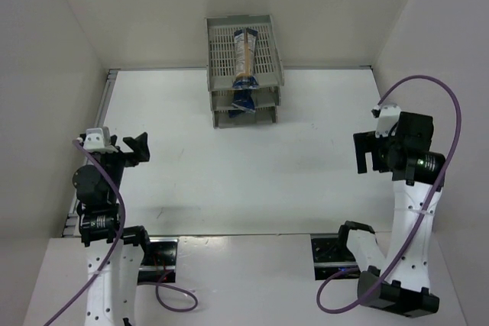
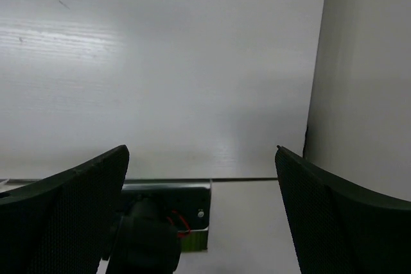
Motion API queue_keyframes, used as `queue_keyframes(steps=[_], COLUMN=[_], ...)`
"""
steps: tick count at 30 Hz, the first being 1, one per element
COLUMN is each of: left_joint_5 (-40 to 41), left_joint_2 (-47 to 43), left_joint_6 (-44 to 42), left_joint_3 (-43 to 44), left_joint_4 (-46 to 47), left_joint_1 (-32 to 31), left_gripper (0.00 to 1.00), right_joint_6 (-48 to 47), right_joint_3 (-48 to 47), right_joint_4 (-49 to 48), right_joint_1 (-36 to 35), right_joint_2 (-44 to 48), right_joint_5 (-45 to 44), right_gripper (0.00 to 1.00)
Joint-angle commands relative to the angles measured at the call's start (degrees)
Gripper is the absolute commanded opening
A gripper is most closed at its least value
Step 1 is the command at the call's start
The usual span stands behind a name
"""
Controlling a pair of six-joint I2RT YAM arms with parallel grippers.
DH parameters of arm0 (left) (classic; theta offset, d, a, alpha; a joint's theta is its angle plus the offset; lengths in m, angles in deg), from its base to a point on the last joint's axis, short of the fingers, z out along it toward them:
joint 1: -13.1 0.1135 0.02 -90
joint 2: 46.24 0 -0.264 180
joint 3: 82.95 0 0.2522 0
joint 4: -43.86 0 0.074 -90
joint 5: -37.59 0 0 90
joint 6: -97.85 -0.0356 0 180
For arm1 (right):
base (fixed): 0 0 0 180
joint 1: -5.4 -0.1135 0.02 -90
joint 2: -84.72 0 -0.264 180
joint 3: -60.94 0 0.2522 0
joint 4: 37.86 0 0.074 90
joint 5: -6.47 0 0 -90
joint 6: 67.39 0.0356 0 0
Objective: Place and organize the pasta boxes and bags onto the shelf
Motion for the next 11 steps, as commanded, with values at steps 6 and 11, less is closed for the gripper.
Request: queue_keyframes(steps=[6,11], left_joint_5=[0.27,0.27], left_joint_2=[-1.57,-2.09], left_joint_6=[0.53,0.53], left_joint_3=[-0.21,-0.21], left_joint_4=[2.24,2.24], left_joint_1=[-1.16,-1.16], left_gripper=[0.99,0.99], right_joint_6=[2.88,3.75], right_joint_3=[4.9,4.9], right_joint_4=[4.8,4.1], right_joint_1=[0.37,0.38], right_joint_2=[6.09,8.63], right_joint_5=[-1.27,-1.96], right_gripper=[1.0,1.0])
